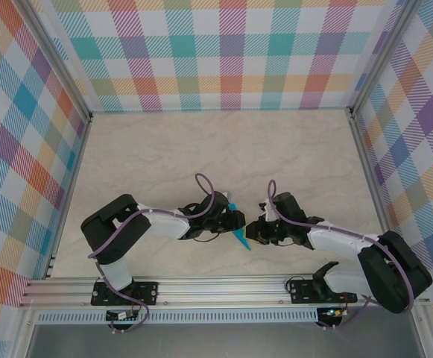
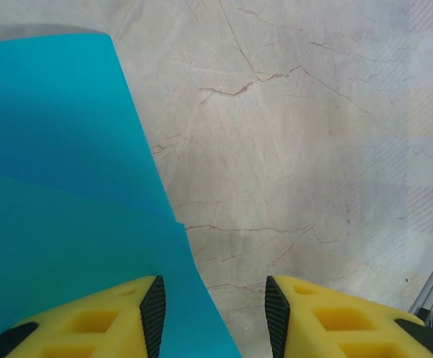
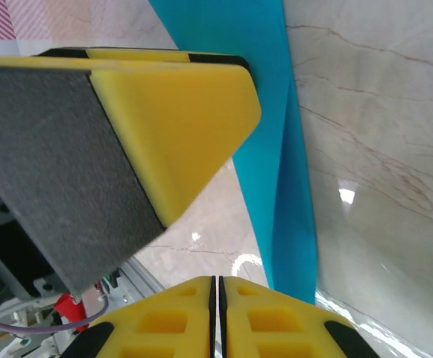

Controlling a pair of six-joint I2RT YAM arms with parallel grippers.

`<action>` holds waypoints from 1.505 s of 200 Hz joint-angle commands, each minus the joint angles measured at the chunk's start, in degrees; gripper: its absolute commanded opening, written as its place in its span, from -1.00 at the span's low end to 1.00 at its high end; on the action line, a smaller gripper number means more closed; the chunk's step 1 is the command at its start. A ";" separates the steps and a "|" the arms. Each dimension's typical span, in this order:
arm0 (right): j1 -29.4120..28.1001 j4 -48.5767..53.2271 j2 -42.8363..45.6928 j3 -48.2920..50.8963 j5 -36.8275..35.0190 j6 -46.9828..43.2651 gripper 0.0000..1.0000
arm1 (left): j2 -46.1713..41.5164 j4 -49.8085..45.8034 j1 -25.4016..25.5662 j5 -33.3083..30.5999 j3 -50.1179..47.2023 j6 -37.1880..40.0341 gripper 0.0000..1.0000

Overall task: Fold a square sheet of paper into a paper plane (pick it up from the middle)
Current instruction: Fold the wing for the fifth time at the center of the table.

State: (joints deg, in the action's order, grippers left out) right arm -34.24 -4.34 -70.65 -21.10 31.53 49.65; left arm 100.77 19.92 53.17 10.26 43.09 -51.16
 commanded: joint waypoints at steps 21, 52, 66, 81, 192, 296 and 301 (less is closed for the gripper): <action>-0.30 -6.86 -4.59 -2.53 2.97 2.37 -0.76 | 2.48 -3.05 0.58 1.02 0.33 0.14 -0.15; -0.30 -9.57 -9.26 -2.37 3.99 3.37 -0.78 | 2.20 -3.22 0.54 1.07 0.41 0.09 -0.15; -0.30 -9.85 -10.84 -2.15 4.25 3.22 -0.82 | 2.24 -3.22 0.53 1.07 0.32 0.10 -0.15; -0.30 -9.59 -11.69 -1.55 3.76 2.67 -0.84 | 2.19 -3.22 0.53 1.03 0.26 0.18 -0.15; -0.30 -6.57 -4.46 1.50 0.61 2.08 -0.83 | 2.58 -3.46 0.55 0.29 0.58 -0.76 -0.51; -0.26 -5.00 -5.41 -0.18 -0.96 1.34 -0.82 | 2.44 -4.96 0.56 -0.64 0.71 -1.06 -0.91; -0.30 -4.83 -5.98 -0.46 -1.01 1.11 -0.82 | 2.45 -4.98 0.53 -0.51 0.75 -0.93 -0.91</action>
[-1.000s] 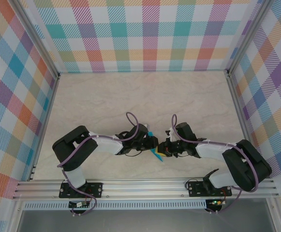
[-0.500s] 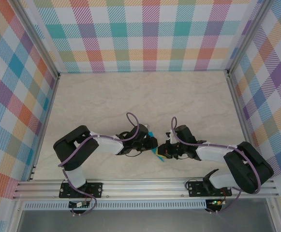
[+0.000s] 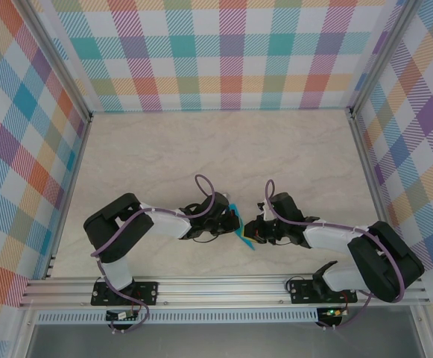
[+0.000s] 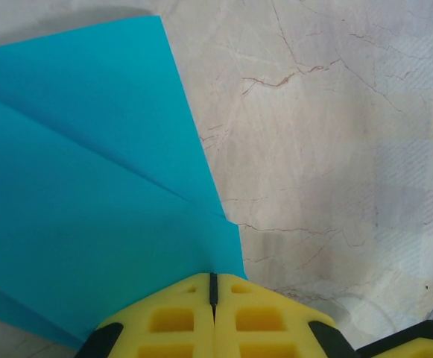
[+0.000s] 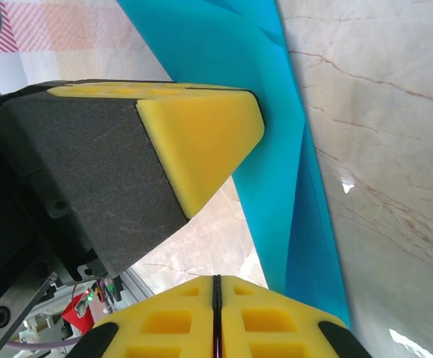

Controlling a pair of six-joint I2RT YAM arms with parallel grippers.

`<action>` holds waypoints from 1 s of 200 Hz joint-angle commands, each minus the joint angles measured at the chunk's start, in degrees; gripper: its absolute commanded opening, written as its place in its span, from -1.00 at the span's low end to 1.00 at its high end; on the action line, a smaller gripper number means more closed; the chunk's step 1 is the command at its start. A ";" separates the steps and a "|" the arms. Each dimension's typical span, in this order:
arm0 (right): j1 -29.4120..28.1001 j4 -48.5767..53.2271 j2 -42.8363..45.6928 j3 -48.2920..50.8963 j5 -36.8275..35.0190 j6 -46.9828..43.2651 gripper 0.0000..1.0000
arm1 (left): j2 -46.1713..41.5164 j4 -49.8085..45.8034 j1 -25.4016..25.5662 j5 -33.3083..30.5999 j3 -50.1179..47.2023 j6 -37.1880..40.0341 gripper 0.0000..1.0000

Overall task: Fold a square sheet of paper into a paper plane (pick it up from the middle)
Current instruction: Fold the wing for the fifth time at the center of the table.

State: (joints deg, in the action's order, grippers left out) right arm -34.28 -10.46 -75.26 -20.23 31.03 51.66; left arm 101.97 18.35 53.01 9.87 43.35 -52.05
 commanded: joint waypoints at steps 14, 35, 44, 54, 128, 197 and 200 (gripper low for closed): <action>-0.16 1.60 -2.86 -1.97 -0.62 -1.38 -0.84 | 1.21 -3.41 0.69 -0.11 0.47 -0.02 -0.91; -0.17 1.49 -5.12 -2.31 -0.62 -1.71 -0.85 | 1.12 -3.79 0.72 -0.20 0.42 0.16 -0.91; -0.17 3.29 -5.92 -2.81 -1.07 -2.36 -0.88 | 1.12 -3.91 0.72 -0.24 0.53 0.26 -0.92; -0.17 4.39 -6.60 -2.89 -1.40 -3.11 -0.90 | 1.17 -4.03 0.69 -0.22 0.57 0.29 -0.91; -0.17 14.18 -2.68 1.50 -5.24 -6.98 -0.89 | 1.47 -4.77 0.69 -0.67 0.79 0.38 -0.92; -0.41 22.19 5.72 -2.43 -5.37 -11.42 -0.86 | 1.75 -5.52 0.70 -0.67 1.29 0.40 -0.93; -0.48 22.66 6.34 -2.85 -5.36 -11.81 -0.86 | 1.74 -5.60 0.69 -0.66 1.36 0.38 -0.93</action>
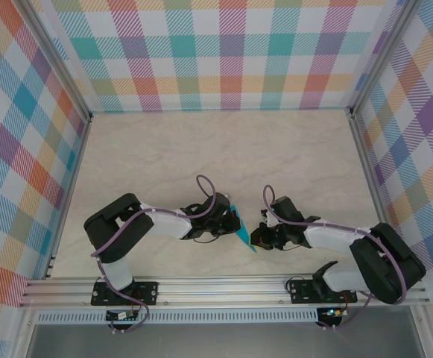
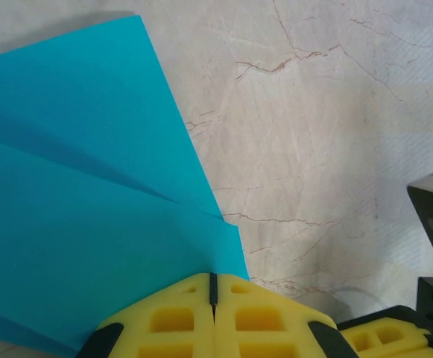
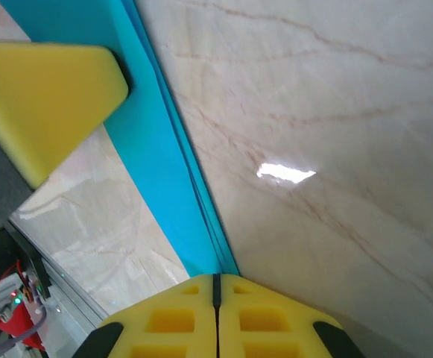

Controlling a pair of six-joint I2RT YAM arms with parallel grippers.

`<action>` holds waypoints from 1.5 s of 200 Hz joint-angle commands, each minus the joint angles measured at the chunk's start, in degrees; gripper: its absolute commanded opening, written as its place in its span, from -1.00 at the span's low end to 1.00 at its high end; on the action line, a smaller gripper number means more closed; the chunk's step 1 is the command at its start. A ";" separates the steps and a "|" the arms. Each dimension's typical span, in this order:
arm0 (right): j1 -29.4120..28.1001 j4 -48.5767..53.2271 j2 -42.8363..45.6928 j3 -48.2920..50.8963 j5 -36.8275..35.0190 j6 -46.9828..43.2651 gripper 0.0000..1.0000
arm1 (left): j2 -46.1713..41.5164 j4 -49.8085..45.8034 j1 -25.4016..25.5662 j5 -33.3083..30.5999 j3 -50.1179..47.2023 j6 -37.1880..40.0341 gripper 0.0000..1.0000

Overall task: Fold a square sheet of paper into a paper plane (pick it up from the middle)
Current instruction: Fold the wing for the fifth time at the center of the table.

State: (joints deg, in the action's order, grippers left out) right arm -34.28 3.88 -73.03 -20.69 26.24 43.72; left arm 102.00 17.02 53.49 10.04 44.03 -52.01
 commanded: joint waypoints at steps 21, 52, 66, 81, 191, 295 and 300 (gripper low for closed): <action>-1.36 11.11 6.49 -4.82 -1.15 -6.31 -0.82 | 1.94 -4.53 0.21 -0.80 1.04 0.33 -0.92; -4.63 11.82 4.46 -7.43 -0.20 -8.28 -0.82 | 2.29 -4.62 0.21 -0.47 1.62 0.33 -0.93; -6.15 12.88 2.35 -8.66 -1.83 -9.08 -0.81 | 2.41 -4.71 0.21 -0.29 1.86 0.41 -0.93; -6.32 14.07 -0.10 -9.41 -3.96 -9.49 -0.84 | 2.51 -4.71 0.21 -0.20 1.95 0.46 -0.93; -1.60 9.60 -3.93 -5.13 -3.16 -6.82 -0.80 | 2.68 -5.15 0.21 0.14 2.11 1.03 -0.93; 1.32 7.86 -1.72 0.87 -1.65 -3.74 -0.80 | 2.67 -5.41 -0.49 -0.27 1.73 1.26 -0.93; 1.32 7.81 -1.16 1.11 -1.19 -3.66 -0.80 | 2.68 -5.41 -0.57 -0.29 1.63 1.23 -0.94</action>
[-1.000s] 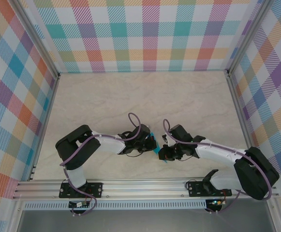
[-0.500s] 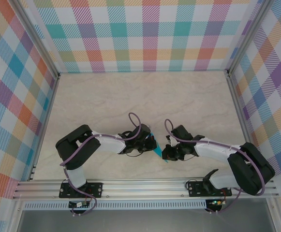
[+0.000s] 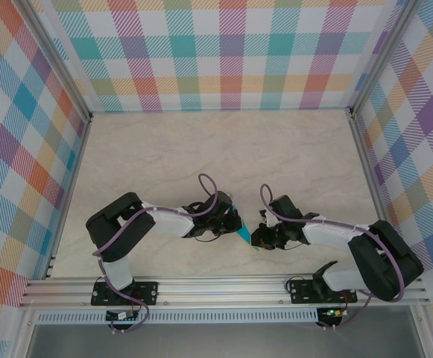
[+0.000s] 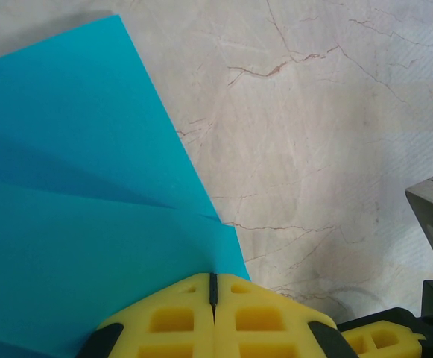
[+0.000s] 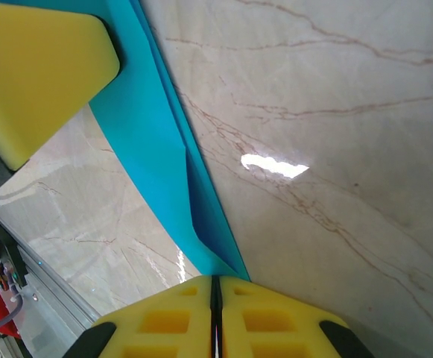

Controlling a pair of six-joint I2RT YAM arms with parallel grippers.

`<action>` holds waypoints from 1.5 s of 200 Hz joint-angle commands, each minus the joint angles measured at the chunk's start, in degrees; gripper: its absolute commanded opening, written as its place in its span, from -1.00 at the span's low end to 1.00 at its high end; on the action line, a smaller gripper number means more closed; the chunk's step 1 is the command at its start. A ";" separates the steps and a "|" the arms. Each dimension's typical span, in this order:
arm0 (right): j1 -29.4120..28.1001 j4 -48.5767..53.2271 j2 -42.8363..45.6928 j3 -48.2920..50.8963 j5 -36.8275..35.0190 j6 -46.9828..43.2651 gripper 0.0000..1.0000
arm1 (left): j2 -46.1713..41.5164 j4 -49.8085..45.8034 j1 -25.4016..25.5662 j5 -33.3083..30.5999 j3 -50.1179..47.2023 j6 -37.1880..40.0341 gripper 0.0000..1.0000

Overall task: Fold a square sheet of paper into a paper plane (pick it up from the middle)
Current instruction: Fold the wing for the fifth time at the center of the table.

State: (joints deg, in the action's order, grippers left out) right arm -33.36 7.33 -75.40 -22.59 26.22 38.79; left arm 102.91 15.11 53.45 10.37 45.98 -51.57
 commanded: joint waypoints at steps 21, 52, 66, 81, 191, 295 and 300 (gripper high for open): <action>0.41 6.48 4.36 3.08 -0.76 1.25 -0.78 | 1.76 -3.59 -0.66 -0.62 -0.40 0.82 -0.93; 0.40 8.99 5.25 2.94 -1.36 1.17 -0.75 | 1.82 -3.60 -0.80 -0.77 -0.45 0.70 -0.94; 0.41 9.02 3.61 2.90 -1.83 1.67 -0.76 | 1.94 -3.61 -0.80 -0.81 -0.36 0.61 -0.95; 0.33 8.88 1.30 2.49 -3.06 2.17 -0.79 | 2.07 -3.34 -0.78 -0.62 -0.37 0.56 -0.94; 0.23 7.83 6.92 -3.23 1.82 1.48 -0.83 | 2.20 -3.64 -0.85 -0.03 0.10 1.16 -0.94; 0.11 0.05 -8.39 -7.46 3.52 0.61 -0.83 | 2.64 -3.87 -0.89 0.53 0.78 1.03 -0.94; 0.14 0.73 -9.03 -7.45 2.53 0.15 -0.83 | 2.64 -3.94 -0.89 0.53 0.78 1.13 -0.94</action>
State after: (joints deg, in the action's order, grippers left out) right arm -33.06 7.18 -81.93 -29.54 30.63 41.10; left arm 103.57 15.09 52.95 11.11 46.72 -51.53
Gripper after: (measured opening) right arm 0.087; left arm 0.048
